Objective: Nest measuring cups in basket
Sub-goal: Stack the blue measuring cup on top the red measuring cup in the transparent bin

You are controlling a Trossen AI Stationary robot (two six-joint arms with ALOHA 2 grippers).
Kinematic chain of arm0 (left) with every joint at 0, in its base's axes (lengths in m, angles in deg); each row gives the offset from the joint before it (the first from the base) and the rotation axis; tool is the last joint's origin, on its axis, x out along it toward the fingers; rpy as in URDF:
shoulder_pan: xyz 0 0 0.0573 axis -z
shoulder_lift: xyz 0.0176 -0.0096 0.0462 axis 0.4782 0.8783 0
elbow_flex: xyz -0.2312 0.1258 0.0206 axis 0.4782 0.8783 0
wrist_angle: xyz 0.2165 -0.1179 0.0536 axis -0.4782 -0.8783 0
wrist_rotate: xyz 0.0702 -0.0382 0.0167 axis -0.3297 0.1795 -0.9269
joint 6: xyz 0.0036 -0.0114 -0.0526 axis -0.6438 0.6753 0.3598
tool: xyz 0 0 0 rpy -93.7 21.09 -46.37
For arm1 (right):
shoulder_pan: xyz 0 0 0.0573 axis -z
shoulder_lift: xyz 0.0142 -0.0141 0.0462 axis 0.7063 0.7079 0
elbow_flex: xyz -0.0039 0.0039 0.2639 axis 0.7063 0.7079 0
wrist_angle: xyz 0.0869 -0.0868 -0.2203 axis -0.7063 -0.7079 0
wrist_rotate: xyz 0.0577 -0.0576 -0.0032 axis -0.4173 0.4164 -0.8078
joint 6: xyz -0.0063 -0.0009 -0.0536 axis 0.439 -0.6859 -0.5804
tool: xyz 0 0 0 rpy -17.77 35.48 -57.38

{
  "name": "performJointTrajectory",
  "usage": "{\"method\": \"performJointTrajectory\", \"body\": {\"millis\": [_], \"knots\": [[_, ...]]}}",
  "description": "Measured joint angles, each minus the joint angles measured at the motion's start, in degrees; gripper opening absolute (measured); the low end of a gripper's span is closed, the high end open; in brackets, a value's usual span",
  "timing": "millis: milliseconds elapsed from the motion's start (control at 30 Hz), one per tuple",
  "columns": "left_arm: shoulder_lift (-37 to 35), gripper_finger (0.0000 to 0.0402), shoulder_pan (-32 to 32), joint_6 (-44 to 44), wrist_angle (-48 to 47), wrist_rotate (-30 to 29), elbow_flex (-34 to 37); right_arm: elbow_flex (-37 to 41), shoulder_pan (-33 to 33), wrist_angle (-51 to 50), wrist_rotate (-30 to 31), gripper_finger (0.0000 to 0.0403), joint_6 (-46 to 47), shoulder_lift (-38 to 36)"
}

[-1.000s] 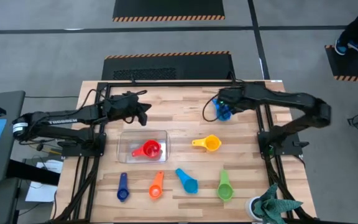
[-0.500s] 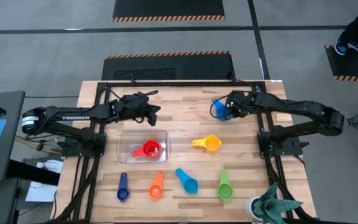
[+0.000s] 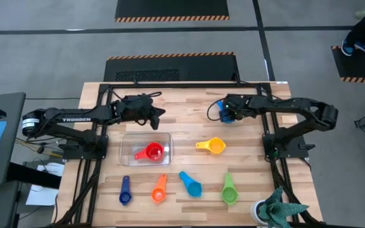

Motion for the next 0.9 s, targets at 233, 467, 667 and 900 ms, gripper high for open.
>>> {"method": "performJointTrajectory", "body": {"millis": [233, 467, 667, 900], "knots": [[0.0, 0.0, 0.0, -2.12, -0.13, 0.04, -0.02, -1.2, 0.02, -0.08, 1.75, 0.0179, -2.39, -4.47], [0.0, 0.0, 0.0, -2.17, -0.37, 0.02, -0.02, -1.18, 0.04, -5.05, 3.92, 0.0196, 1.59, -3.67], [0.0, 0.0, 0.0, -2.17, -0.37, 0.0, -0.02, -1.16, 0.04, -4.99, 3.76, 0.0201, 4.66, 0.8], [0.0, 0.0, 0.0, -2.14, -0.37, 0.0, -0.04, -1.16, 0.04, -1.29, 3.71, 0.0194, 5.99, 8.0]]}}
